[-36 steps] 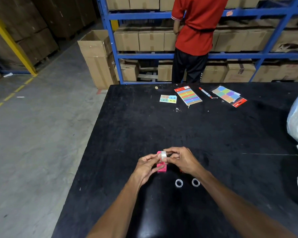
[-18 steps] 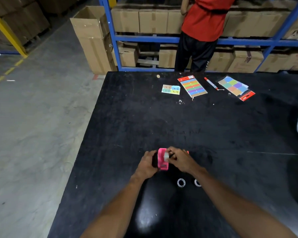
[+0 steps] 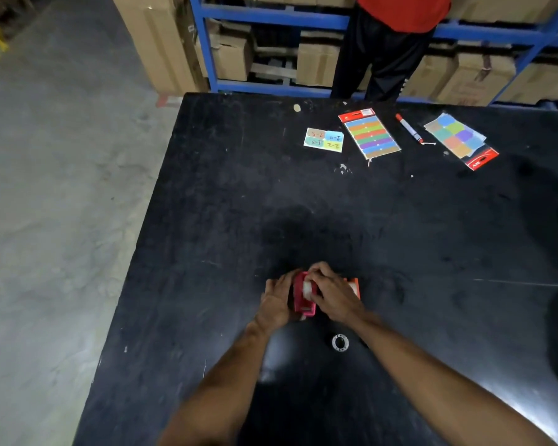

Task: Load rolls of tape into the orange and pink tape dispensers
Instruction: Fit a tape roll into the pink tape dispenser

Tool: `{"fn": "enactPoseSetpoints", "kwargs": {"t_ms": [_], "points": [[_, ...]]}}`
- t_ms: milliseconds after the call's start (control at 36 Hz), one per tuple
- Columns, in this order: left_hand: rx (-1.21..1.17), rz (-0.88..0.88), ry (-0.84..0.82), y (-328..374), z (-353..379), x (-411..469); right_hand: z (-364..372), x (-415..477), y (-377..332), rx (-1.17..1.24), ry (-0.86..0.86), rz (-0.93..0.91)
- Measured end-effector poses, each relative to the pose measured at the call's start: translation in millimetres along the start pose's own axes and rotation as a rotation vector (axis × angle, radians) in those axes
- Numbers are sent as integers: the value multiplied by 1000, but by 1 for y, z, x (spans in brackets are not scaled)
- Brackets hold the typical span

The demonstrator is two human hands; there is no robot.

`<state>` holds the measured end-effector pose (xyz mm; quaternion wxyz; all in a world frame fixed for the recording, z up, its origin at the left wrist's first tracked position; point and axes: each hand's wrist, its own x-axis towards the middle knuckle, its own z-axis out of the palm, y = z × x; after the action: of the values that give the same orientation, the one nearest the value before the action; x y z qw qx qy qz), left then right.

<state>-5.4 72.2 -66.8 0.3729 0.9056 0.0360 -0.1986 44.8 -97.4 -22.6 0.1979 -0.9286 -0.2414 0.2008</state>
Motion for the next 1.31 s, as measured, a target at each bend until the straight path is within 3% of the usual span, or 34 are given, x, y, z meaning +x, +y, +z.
{"fn": "enactPoseSetpoints", "kwargs": {"t_ms": [528, 611, 889, 1306], "points": [[-149, -164, -4, 6, 2, -1, 5, 12, -1, -11, -43, 30], [-87, -132, -8, 12, -3, -2, 2, 11, 3, 19, -60, 6], [-163, -120, 22, 9, -5, -8, 6, -2, 3, -245, 44, -29], [-65, -54, 22, 7, -6, -9, 3, -9, -2, -328, 292, -185]]}}
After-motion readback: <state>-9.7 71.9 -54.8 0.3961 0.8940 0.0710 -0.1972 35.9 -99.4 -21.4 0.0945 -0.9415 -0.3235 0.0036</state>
